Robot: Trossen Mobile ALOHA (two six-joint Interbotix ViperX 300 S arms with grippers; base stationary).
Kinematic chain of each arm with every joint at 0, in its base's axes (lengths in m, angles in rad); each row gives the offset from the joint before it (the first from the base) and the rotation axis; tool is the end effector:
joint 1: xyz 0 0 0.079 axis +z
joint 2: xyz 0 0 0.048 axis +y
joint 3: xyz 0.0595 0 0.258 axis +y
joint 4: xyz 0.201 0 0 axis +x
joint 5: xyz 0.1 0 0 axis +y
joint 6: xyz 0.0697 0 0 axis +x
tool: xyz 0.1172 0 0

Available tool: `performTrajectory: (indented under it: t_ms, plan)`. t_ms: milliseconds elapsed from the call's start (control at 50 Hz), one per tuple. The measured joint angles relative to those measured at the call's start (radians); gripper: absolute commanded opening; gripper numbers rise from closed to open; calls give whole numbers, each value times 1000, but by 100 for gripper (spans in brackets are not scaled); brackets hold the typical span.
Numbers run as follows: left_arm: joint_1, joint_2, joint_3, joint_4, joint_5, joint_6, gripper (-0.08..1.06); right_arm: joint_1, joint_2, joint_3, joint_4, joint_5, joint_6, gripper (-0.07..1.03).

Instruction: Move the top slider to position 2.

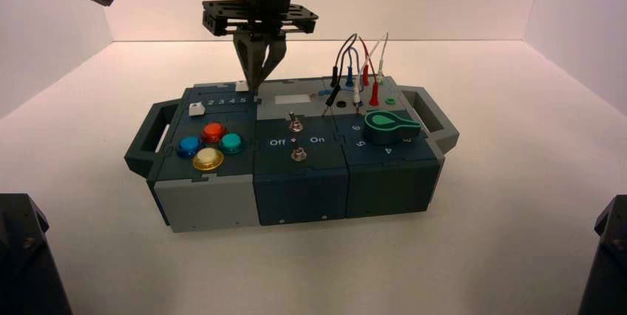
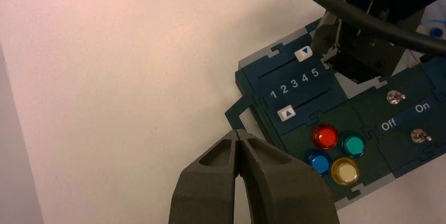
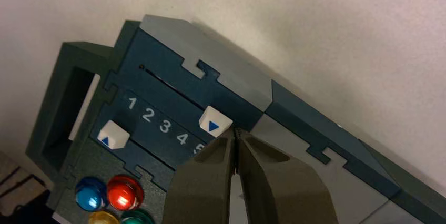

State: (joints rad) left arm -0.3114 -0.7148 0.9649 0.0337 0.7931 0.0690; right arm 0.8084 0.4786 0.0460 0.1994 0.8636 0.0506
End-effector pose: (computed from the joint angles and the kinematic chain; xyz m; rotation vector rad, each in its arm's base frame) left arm 0.2504 -0.0759 0.1249 0.2584 1.0201 -0.3088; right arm 0.3025 0.3575 -0.0035 -0.3173 1.4067 0.6689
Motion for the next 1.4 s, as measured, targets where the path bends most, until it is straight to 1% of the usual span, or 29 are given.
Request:
performTrajectory:
  t_ms: [480,1020,1400]
  plan:
    - [-2,5,0,0,0,0,-3,5,8,-11,18,6,2,-2]
    - [-3,8,-2,0,2,0,-3,18,46,-72,29,26,0,-2]
    - [-3,8,0,0,3,0,-3,29,52,-89,32,41,0,-2]
